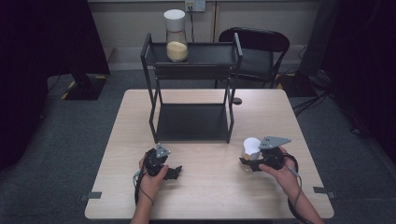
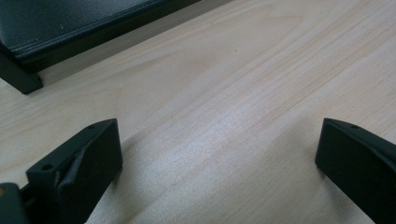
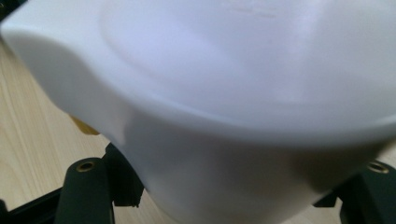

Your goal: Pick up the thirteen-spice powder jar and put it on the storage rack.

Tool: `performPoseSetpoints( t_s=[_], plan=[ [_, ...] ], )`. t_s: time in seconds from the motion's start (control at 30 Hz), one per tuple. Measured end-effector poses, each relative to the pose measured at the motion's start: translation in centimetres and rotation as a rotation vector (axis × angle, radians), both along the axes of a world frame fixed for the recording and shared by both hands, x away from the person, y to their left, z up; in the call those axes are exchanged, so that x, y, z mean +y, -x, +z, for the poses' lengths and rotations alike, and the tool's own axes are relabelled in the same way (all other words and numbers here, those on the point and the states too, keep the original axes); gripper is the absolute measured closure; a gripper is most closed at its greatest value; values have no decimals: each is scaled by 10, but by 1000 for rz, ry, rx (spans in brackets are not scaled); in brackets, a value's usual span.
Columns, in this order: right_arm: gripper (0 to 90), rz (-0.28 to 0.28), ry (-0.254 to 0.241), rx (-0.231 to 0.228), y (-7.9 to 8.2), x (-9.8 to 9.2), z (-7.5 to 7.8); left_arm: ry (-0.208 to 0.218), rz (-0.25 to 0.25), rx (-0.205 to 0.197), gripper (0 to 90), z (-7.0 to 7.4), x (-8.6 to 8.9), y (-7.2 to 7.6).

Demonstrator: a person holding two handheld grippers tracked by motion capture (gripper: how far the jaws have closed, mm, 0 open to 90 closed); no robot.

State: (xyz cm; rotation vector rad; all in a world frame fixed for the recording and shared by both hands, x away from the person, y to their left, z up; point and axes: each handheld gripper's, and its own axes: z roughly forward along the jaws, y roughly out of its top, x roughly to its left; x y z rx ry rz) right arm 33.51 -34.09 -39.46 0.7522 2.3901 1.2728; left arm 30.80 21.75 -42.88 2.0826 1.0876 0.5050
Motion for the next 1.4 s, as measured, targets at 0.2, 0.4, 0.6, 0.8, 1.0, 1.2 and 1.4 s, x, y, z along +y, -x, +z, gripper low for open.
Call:
performPoseSetpoints(
  t_s=[0.2,0.4,0.6,0.8,1.0,1.2,1.4],
  plan=[
    [305,18,9,6,-9,12,10,0,0,0,0,0,0,0],
    [304,31,2,17,-20,25,19,0,0,0,0,0,0,0],
    [304,48,0,20,-31,42,29,0,0,0,0,0,0,0],
    [304,62,7,20,-38,53,37,0,0,0,0,0,0,0],
    [304,75,3,27,-46,60,45,0,0,0,0,0,0,0],
    [303,74,2,29,-52,63,53,0,0,0,0,0,0,0],
    [303,79,-4,27,-59,68,63,0,0,0,0,0,0,0]
  ],
)
